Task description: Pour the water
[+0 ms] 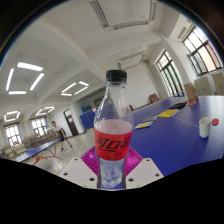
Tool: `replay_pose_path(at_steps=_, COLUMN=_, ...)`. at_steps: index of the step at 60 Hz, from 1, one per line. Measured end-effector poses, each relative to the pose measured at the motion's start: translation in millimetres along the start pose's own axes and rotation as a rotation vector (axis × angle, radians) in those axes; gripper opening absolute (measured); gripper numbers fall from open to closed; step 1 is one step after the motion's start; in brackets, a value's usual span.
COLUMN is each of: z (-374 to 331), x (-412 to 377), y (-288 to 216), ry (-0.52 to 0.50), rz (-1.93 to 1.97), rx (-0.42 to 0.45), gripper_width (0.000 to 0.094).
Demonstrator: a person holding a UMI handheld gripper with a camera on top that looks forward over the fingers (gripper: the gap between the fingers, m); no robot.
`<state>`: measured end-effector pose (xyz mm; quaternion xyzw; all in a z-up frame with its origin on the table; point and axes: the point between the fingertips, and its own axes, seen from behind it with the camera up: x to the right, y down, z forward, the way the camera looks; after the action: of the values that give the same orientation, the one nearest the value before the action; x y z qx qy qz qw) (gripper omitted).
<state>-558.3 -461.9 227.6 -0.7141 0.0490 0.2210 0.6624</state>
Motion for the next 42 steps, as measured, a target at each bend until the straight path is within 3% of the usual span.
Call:
replay_pose_path(at_steps=2, z=1, x=-22, y=-22, ry=-0.03, rz=0.078, rx=0.023, gripper_width=0.0273)
replay_pose_path(at_steps=9, z=9, x=28, y=-128, ry=-0.18, rz=0.405, rx=0.119, gripper_width=0.0271)
replay_pose_path(at_steps=20, z=30, x=104, y=-216, ry=-0.415, rz=1.043, rx=0.181, gripper_width=0.0272)
replay_pose_path(at_steps=34, z=67, x=263, y=-198, ry=-0.474, rz=1.653, rx=0.212, gripper_width=0.0271)
replay_pose_path(at_steps=42, z=81, x=311, y=-168, ry=-0.401, rz=1.82, rx=0.212, gripper_width=0.0271)
